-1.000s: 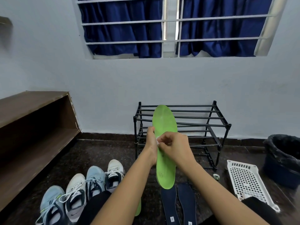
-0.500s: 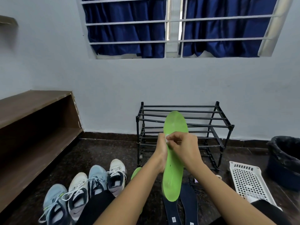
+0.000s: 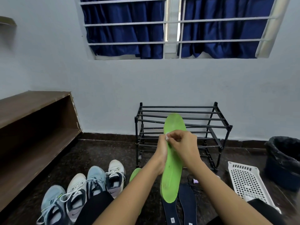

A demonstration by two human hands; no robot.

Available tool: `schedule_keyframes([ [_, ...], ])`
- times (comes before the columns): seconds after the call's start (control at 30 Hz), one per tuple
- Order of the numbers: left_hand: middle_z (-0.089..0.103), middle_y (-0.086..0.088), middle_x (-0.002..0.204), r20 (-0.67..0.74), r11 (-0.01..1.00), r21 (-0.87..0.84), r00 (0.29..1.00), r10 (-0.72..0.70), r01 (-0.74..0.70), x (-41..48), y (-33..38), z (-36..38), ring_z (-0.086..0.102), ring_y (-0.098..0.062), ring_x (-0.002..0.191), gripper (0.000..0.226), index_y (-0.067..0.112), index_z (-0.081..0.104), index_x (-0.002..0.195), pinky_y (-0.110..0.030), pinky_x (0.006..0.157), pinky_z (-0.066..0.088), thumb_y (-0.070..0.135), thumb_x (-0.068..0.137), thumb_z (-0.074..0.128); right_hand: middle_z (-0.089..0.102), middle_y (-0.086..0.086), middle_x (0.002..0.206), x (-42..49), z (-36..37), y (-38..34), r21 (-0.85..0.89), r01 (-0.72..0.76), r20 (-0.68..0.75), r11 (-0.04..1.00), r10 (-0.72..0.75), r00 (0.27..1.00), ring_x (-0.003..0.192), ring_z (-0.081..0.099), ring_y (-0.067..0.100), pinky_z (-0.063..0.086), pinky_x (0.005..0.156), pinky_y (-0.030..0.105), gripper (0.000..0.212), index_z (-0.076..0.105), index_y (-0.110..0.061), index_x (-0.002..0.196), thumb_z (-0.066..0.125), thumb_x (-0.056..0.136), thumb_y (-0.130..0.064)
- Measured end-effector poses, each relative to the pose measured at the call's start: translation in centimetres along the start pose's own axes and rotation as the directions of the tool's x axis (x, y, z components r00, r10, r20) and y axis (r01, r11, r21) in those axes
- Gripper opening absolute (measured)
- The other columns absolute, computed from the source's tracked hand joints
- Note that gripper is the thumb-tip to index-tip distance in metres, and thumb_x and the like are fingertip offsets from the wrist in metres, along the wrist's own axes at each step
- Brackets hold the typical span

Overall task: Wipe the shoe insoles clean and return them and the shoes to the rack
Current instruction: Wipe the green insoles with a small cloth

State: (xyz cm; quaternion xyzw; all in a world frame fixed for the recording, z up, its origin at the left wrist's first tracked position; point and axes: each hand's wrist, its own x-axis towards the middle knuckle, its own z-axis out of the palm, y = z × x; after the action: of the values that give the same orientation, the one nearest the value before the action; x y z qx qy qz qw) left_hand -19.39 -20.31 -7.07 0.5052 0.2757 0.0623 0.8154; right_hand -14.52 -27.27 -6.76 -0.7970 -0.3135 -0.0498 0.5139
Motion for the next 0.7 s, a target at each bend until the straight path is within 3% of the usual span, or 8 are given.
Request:
schedule_keyframes([
  [0.13, 0.065, -0.009, 0.079, -0.044, 0.997, 0.055, 0.998, 0.051, -0.049, 0.3, -0.4, -0.1, 0.061, -0.022, 0.073, 0.053, 0.011, 0.065, 0.086, -0.028, 0.06, 0.047, 0.043, 0.098, 0.025, 0.07, -0.007, 0.076, -0.5, 0.8, 0.2, -0.06, 0.027, -0.047, 0.998, -0.03, 0.998, 0.073, 0.064, 0.003, 0.052, 0.072, 0.019, 0.014, 0.074, -0.019, 0.085, 0.067, 0.081, -0.008],
  [0.23, 0.062, -0.007, 0.064, -0.055, 0.998, 0.051, 0.998, 0.039, -0.036, 0.4, 0.3, -0.7, 0.057, -0.022, 0.066, 0.053, 0.01, 0.062, 0.075, -0.027, 0.058, 0.045, 0.042, 0.096, 0.025, 0.071, -0.006, 0.078, -1.0, 1.4, -0.4, -0.05, 0.043, -0.048, 0.998, -0.045, 0.998, 0.073, 0.065, 0.005, 0.054, 0.075, 0.025, 0.014, 0.074, -0.019, 0.088, 0.067, 0.081, -0.009],
  [0.47, 0.065, -0.009, 0.054, -0.073, 1.0, -0.006, 0.997, 0.028, -0.029, 1.1, 1.8, -2.0, 0.058, -0.024, 0.061, 0.062, 0.008, 0.065, 0.074, -0.028, 0.058, 0.045, 0.051, 0.096, 0.027, 0.07, -0.01, 0.075, -1.8, 1.4, -1.1, -0.012, 0.065, 0.059, 0.998, -0.064, 0.996, 0.07, 0.064, -0.002, 0.051, 0.07, 0.014, 0.017, 0.075, -0.02, 0.083, 0.067, 0.079, -0.006],
  [0.7, 0.065, -0.007, 0.058, -0.018, 0.998, 0.047, 0.999, 0.04, -0.039, 1.4, 0.6, -1.3, 0.06, -0.022, 0.059, 0.057, 0.01, 0.064, 0.073, -0.026, 0.056, 0.047, 0.044, 0.097, 0.024, 0.069, -0.011, 0.07, -0.7, 0.4, -0.8, 0.022, 0.02, 0.027, 1.0, -0.021, 0.999, 0.066, 0.062, -0.008, 0.044, 0.065, 0.003, 0.015, 0.076, -0.019, 0.08, 0.071, 0.078, -0.005],
])
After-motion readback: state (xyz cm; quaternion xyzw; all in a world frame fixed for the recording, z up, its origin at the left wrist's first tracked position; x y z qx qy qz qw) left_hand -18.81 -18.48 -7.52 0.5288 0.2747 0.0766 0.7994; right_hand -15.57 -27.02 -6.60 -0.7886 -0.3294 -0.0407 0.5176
